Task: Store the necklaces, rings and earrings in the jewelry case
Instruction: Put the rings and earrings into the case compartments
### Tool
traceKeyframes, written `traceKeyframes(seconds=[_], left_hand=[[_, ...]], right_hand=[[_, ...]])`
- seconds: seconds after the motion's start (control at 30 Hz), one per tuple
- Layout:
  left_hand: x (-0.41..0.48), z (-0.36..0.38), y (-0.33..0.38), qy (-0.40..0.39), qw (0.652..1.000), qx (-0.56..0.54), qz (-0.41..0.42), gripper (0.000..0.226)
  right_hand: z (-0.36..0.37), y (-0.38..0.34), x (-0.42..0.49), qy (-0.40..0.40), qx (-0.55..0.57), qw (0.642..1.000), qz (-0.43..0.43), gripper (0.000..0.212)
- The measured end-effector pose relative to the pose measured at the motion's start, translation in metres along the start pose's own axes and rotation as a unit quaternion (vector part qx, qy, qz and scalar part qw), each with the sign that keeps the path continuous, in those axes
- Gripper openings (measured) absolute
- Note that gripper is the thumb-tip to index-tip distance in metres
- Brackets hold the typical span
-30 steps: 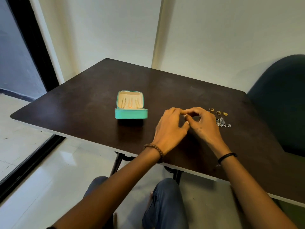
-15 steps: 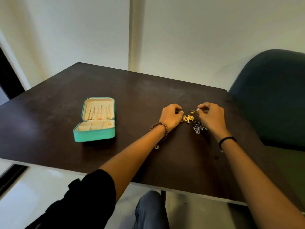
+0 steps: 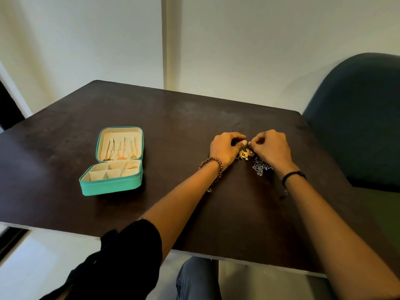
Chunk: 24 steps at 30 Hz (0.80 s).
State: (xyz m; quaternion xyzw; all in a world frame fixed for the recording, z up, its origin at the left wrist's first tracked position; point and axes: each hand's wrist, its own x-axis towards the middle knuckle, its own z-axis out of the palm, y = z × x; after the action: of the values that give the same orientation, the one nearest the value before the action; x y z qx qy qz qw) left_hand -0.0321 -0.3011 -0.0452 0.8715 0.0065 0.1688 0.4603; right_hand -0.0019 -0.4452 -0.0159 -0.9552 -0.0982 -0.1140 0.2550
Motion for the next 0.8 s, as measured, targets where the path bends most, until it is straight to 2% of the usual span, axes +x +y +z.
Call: traceKeyframes(seconds=[0.17,0.3,0.4,0.6,0.8], left_hand=[[-0.001,0.000,-0.001,-0.006,0.999,-0.040,-0.002,0.022],[-0.005,-0.004,0.003,0.022,0.993,-0.114,-0.015,0.018],[-0.010,-0.009,0.008,0.019,0.993,-0.116,-0.012,0.017],[-0.026,-0.023,0.017,0.041,0.996,-0.083,-0.007,0.015],[-0.054,-0.048,0.028,0.095,0.992,-0.081,-0.002,0.010]], right_hand=[[-0.007,-0.012,-0.007,0.050,-0.024,0.998,-0.013,0.010],[-0.009,-0.020,-0.012,0.063,-0.029,0.997,-0.045,0.015],[-0.012,-0.023,-0.018,0.060,-0.042,0.995,-0.067,0.019],[-0.027,-0.030,-0.039,0.046,0.037,0.994,-0.097,0.022],[-0.039,-0.050,-0.070,0.037,0.115,0.985,-0.121,0.023]])
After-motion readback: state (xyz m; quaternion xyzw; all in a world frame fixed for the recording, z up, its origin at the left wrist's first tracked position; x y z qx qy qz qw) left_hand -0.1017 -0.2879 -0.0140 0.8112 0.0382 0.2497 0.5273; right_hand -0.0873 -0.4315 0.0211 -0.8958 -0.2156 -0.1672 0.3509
